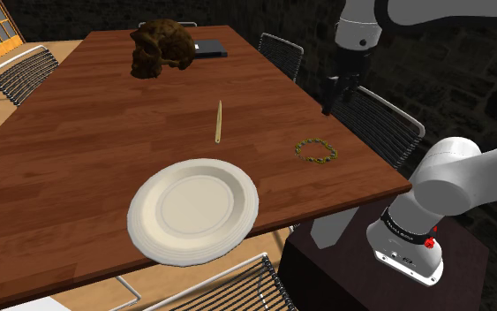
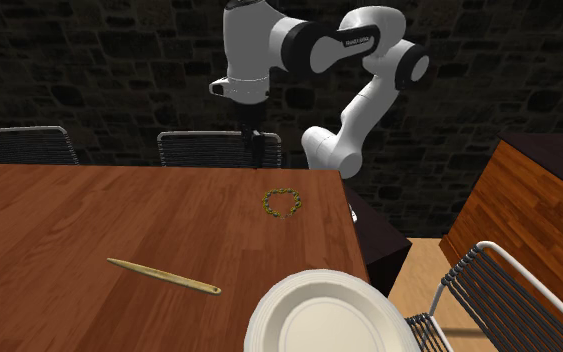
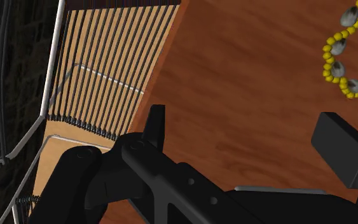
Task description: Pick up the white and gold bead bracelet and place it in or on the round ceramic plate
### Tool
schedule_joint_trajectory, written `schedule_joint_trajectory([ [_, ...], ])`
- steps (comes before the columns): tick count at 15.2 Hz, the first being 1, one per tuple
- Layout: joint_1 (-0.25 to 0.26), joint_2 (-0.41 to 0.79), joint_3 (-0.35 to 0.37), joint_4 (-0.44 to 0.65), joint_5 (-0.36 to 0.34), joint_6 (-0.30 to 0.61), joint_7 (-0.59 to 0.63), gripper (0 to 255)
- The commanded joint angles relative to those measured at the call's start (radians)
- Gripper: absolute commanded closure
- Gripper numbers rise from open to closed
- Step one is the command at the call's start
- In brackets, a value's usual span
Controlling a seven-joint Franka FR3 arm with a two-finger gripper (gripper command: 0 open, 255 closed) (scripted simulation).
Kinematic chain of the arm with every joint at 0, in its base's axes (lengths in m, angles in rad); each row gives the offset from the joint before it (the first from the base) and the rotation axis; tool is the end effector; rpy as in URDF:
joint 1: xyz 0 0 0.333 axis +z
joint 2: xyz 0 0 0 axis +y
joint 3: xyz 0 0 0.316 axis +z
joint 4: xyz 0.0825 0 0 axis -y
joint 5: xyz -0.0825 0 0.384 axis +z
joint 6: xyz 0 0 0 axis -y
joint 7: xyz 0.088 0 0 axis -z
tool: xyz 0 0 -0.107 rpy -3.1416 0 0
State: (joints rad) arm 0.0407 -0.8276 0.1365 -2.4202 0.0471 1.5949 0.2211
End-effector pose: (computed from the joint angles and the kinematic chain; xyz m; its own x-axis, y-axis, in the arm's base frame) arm 0.2917 0.0684 0.5719 0.9960 -0.0887 0.0095 -0.0890 -0.9946 0.0525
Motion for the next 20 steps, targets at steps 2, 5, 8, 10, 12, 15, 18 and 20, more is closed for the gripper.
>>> schedule_joint_trajectory([
  [2, 0.014, -0.008, 0.064, -0.015, 0.062, -0.011, 0.101, 0],
  [5, 0.028, 0.002, 0.133, -0.023, 0.128, -0.007, 0.203, 0],
  [8, 0.033, -0.001, 0.152, -0.053, 0.147, 0.019, 0.224, 0],
  [10, 0.036, -0.006, 0.156, -0.082, 0.151, 0.043, 0.222, 0],
  [12, 0.038, -0.01, 0.16, -0.111, 0.156, 0.068, 0.221, 0],
  [15, 0.04, -0.013, 0.164, -0.134, 0.16, 0.087, 0.221, 0],
  [18, 0.04, -0.013, 0.164, -0.134, 0.16, 0.087, 0.221, 0],
  [20, 0.04, -0.013, 0.164, -0.134, 0.16, 0.087, 0.221, 0],
])
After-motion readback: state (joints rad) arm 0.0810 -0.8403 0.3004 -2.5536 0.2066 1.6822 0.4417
